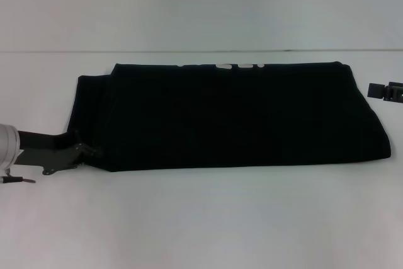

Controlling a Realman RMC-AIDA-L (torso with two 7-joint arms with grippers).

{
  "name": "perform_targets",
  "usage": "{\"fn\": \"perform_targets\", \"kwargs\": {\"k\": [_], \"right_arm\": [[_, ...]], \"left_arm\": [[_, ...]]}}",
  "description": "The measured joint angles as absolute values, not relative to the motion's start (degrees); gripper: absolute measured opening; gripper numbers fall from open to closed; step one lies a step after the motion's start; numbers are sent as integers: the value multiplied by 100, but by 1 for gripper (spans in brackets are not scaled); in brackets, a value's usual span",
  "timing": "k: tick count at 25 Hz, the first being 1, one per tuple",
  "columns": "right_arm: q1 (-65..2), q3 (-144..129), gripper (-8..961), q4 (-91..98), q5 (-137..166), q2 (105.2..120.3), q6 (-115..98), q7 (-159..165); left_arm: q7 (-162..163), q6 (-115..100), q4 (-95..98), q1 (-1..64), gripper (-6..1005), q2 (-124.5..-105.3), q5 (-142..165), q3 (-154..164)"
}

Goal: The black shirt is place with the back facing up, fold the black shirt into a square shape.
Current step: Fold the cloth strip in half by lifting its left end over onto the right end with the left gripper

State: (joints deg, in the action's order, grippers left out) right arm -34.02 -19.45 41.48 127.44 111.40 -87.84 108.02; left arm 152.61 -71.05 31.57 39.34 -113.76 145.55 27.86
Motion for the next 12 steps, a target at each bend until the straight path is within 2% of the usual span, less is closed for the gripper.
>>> {"fn": "perform_targets", "kwargs": {"k": [7, 12], "right_arm": [[-3401, -1944, 930, 4148, 12743, 11153, -8773, 10798], [-3401, -1942, 930, 4131, 12680, 11182, -8746, 10764]], "left_arm": [[15160, -7094, 3155, 3928, 179, -11375, 14555, 2795], [14907, -7140, 3178, 3905, 64, -11373, 14552, 2766]]}}
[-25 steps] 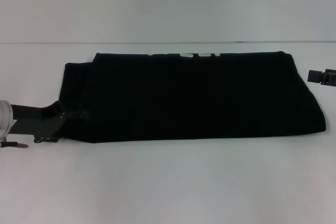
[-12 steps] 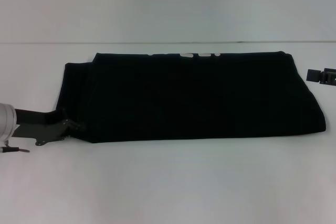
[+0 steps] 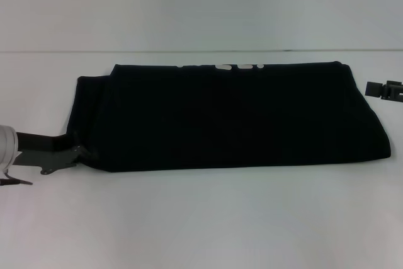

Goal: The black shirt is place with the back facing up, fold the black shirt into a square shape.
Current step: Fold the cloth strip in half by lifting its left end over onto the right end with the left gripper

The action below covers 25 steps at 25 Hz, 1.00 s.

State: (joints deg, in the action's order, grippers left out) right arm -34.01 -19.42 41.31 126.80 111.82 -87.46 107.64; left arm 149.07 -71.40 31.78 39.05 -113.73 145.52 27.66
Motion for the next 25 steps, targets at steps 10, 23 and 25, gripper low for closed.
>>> {"fn": "perform_targets", "kwargs": {"k": [10, 23, 25], "right_arm": [[-3388, -1942, 930, 4077, 12166, 11338, -8648, 10766], [-3619, -1982, 931, 3877, 12137, 11491, -8218, 10759], [-3610, -1983, 931, 3877, 12137, 11489, -8217, 10758]], "left_arm": [[14266, -7352, 3806, 3558, 65, -11310, 14549, 2726], [13746, -8166, 4801, 3072, 100, -10980, 15186, 1455], [13740, -8385, 4871, 3162, 105, -10932, 15135, 1414]]}}
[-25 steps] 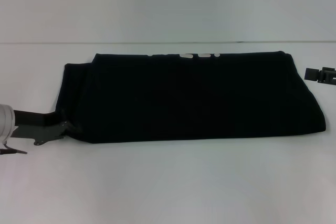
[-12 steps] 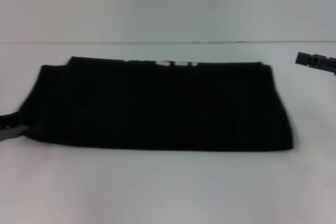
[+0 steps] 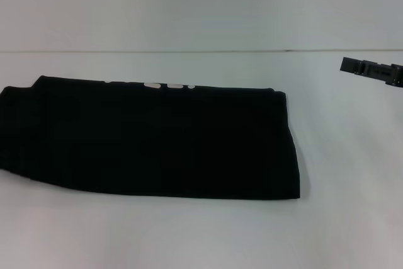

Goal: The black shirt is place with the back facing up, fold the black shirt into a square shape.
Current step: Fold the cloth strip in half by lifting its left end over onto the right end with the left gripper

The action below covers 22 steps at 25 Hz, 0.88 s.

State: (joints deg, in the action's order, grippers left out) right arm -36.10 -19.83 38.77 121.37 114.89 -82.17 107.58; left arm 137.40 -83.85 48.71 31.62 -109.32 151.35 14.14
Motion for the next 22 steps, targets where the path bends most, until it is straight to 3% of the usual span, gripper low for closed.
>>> {"fn": "perform_targets", "kwargs": {"k": [5, 9, 11, 14, 16, 19, 22], "right_arm": [[-3427, -1946, 930, 3892, 12137, 11430, -8264, 10749], [-3235, -1937, 930, 3920, 12129, 11329, -8274, 10655], [-3148, -1933, 929, 3924, 12116, 11261, -8278, 10628], [-3015, -1932, 929, 3927, 12050, 11157, -8300, 10591], [-2933, -1933, 929, 3931, 11995, 11087, -8335, 10558], [-2864, -1935, 929, 3936, 11930, 11004, -8456, 10505], [-2817, -1934, 928, 3937, 11890, 10964, -8561, 10458]], "left_arm": [[13737, -9335, 4698, 3742, 118, -10871, 14246, 1552], [13736, -9700, 4063, 4584, 129, -11050, 13418, 2248], [13730, -9603, 3770, 5046, 134, -11295, 13222, 2646], [13729, -9218, 3611, 5614, 142, -11834, 13167, 3215], [13746, -8722, 3503, 5886, 148, -12294, 13143, 3727], [13646, -7960, 2927, 6012, 156, -12451, 12763, 4227], [12997, -6803, 1519, 6012, 164, -12455, 11884, 4555]]}}
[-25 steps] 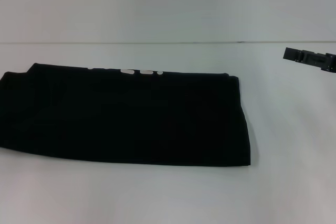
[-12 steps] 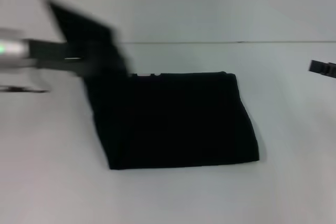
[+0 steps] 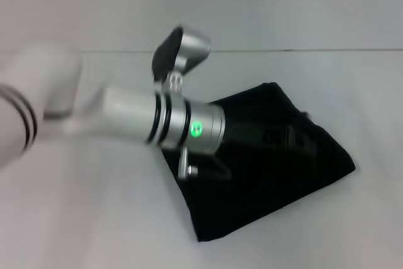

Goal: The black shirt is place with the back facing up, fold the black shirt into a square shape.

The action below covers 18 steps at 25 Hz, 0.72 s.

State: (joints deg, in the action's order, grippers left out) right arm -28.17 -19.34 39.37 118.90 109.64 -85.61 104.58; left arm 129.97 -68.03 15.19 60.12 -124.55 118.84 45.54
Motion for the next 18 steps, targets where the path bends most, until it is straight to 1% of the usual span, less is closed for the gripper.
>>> {"fn": "perform_targets", "kwargs": {"k": [3, 5, 8, 13, 16, 18], "right_arm": [[-2807, -1934, 928, 3937, 11888, 10958, -8568, 10445], [-2800, -1933, 928, 3938, 11887, 10952, -8572, 10446], [-2800, -1959, 928, 3938, 11895, 10927, -8579, 10501], [-2874, -2000, 927, 3932, 12134, 10858, -8604, 10908], [-2990, -2088, 927, 3916, 12430, 10811, -8699, 11246], [-3059, -2196, 927, 3932, 12580, 10793, -8754, 11404]], "left_arm": [[12034, -6475, 861, 5703, 172, -12465, 10997, 4505], [11580, -6772, 716, 5481, 177, -12468, 10470, 4503], [11402, -7257, 659, 5324, 185, -12471, 10127, 4503], [11526, -7969, 1070, 5156, 374, -12420, 10034, 4503], [11910, -7700, 1754, 4854, 498, -12384, 10041, 4529], [12171, -7276, 2148, 4658, 583, -12317, 10067, 4596]]}}
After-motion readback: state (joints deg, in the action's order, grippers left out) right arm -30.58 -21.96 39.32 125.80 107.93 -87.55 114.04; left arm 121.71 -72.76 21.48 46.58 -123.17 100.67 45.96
